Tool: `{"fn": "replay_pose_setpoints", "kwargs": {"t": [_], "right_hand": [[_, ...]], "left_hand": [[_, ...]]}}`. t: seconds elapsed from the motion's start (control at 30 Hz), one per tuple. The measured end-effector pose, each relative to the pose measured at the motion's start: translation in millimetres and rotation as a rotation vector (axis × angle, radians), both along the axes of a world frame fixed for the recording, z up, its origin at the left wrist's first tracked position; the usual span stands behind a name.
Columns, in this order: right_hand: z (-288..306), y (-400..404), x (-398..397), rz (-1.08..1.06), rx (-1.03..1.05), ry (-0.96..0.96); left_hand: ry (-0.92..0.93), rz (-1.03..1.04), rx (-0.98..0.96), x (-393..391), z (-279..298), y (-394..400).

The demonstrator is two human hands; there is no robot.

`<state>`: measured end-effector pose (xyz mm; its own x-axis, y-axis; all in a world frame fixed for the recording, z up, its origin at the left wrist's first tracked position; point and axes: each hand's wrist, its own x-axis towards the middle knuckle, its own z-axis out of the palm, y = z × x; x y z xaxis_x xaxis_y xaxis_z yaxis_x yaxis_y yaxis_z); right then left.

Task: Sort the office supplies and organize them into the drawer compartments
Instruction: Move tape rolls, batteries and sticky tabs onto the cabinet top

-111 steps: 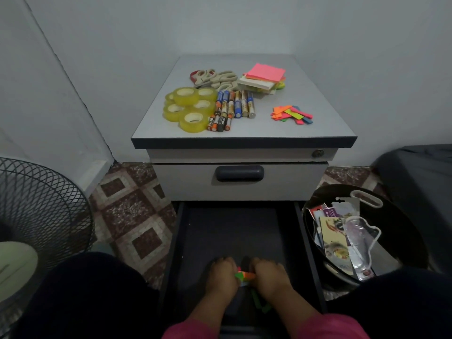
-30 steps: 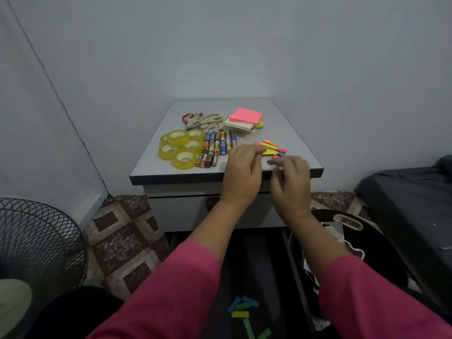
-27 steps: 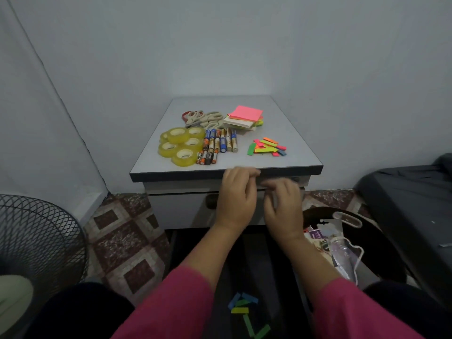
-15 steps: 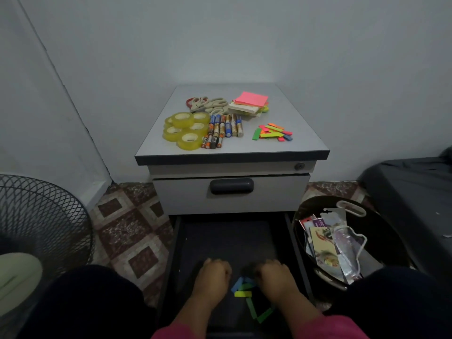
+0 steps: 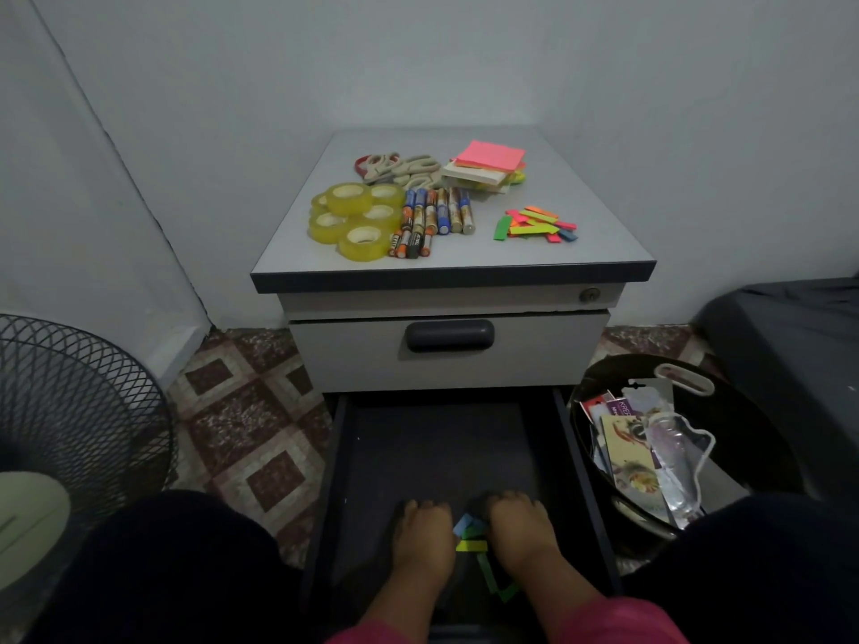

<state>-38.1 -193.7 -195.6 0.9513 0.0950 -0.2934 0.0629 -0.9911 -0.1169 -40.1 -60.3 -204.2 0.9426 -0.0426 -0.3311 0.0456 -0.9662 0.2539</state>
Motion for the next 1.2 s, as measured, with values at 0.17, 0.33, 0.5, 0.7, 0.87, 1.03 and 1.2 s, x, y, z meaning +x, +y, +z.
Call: {"fn": "replay_pose_setpoints", "kwargs": {"t": [0.17, 0.33, 0.5, 0.7, 0.87, 1.03, 1.2], "right_hand": [[4, -4, 1, -0.063, 0.055, 0.028], [5, -3, 0, -0.043, 0.048, 0.046], [7, -4, 1, -0.101, 0.064, 0.1], [11, -9, 1, -0.204, 0.162, 0.136], [15, -12, 2, -0.222, 0.162, 0.142], [31, -17, 10, -0.123, 0.09, 0.202], [43, -20, 7, 0.105, -0.159, 0.266]], "left_hand": [[0.053, 0.174, -0.216, 2, 8, 4], [0.11, 0.235, -0.478, 2, 15, 10], [0.137, 0.09, -0.368, -3, 12, 9], [0.035, -0.073, -0.086, -4, 5, 1], [0.009, -0.086, -0.04, -5, 7, -2], [0.027, -0.082, -0.129, -5, 8, 5], [-0.014, -0.129, -0.185, -7, 9, 4]]}}
